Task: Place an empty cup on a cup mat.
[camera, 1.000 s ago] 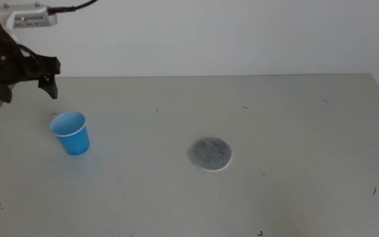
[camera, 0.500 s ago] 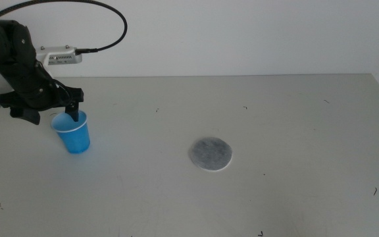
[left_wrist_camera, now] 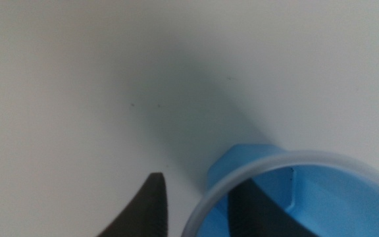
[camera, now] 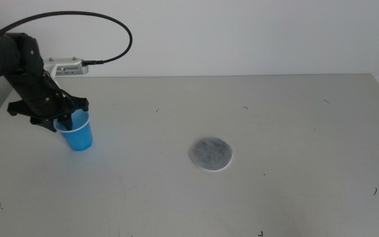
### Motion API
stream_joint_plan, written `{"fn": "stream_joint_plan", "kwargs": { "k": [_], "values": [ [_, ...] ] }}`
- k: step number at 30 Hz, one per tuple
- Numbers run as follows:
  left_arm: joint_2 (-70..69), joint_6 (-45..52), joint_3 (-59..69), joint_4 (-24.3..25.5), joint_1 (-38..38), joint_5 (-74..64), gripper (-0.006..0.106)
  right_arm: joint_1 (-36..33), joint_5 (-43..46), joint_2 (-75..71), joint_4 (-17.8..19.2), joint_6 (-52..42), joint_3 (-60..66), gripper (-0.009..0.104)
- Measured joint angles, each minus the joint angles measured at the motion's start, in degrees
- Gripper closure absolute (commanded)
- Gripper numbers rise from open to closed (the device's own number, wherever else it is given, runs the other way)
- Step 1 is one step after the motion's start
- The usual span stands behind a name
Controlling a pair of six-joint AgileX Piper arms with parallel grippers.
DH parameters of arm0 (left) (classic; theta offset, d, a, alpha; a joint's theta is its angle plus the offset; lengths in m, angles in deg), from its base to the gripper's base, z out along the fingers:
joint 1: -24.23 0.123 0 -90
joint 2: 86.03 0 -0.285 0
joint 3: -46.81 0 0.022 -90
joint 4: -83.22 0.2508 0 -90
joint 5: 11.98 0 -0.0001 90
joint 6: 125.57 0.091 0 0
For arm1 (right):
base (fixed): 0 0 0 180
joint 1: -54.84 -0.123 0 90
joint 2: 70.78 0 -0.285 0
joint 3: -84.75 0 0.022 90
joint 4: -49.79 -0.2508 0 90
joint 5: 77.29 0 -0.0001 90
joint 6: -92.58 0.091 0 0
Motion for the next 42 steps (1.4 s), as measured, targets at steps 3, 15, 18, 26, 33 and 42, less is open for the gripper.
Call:
{"fn": "stream_joint_plan", "kwargs": {
  "k": [3,15,18,26,33,42],
  "values": [
    [0.0,0.3,0.0,-0.3,0.0,-1.0,0.100,0.0,0.0,0.0,0.0,0.0,0.0,0.001],
    [-2.0,0.3,-6.4,0.0,-7.3,-6.9,0.100,0.0,0.0,0.0,0.0,0.0,0.0,0.001],
    [-2.0,-0.9,-9.2,0.0,-11.3,-8.4,0.100,0.0,0.0,0.0,0.0,0.0,0.0,0.001],
    [-2.0,-3.7,-11.3,-0.1,-22.2,-8.2,0.100,0.0,0.0,0.0,0.0,0.0,0.0,0.001],
    [0.1,-5.2,-11.4,-1.1,-29.3,-5.9,0.100,0.0,0.0,0.0,0.0,0.0,0.0,0.001],
    [3.5,-6.5,-11.4,-2.1,-34.0,-2.0,0.100,0.0,0.0,0.0,0.0,0.0,0.0,0.001]
  ]
}}
